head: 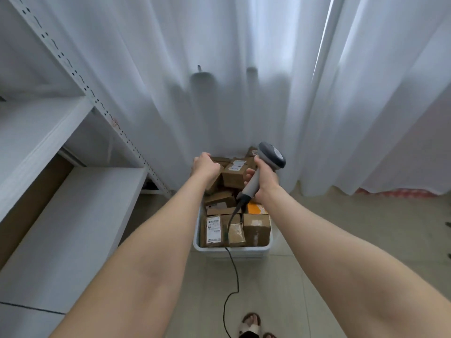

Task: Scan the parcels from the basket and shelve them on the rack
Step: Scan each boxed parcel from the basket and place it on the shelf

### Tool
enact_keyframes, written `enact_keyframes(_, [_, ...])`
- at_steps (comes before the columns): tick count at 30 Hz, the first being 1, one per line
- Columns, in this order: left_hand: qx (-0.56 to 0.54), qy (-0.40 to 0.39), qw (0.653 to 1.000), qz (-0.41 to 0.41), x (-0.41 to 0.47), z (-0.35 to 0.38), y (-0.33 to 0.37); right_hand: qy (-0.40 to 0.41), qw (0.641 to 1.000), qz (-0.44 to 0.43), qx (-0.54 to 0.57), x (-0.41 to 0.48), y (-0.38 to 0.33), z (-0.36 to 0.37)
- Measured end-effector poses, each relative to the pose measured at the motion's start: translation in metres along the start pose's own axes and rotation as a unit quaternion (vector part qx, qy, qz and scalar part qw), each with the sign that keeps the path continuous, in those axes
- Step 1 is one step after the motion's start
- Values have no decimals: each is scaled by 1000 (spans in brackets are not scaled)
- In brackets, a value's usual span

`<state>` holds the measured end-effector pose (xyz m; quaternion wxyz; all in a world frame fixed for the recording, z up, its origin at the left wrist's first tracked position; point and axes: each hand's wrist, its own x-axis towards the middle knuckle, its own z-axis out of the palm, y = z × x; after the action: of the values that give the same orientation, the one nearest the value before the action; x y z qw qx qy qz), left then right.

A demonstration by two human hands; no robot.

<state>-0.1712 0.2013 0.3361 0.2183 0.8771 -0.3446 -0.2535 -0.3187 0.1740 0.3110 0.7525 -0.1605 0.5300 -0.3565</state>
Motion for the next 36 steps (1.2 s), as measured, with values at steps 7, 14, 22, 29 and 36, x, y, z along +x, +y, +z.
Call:
enact_keyframes(7, [35, -42, 999, -4, 60, 55, 9, 47, 999, 25, -1, 72, -12, -14])
enact_keyframes(14, [33, -89, 995, -30, 151, 101, 7, 76, 995, 55, -38, 170, -14, 10])
enact_keyframes(22, [19, -121, 990, -76, 235, 167, -24, 95, 990, 91, -50, 284, 11, 19])
enact_keyframes(29, [4, -122, 986, -115, 311, 239, -69, 92, 986, 102, -96, 397, 57, 11])
enact_keyframes(36, [-7, -99, 986, -136, 380, 290, -103, 57, 985, 113, -116, 481, 95, 14])
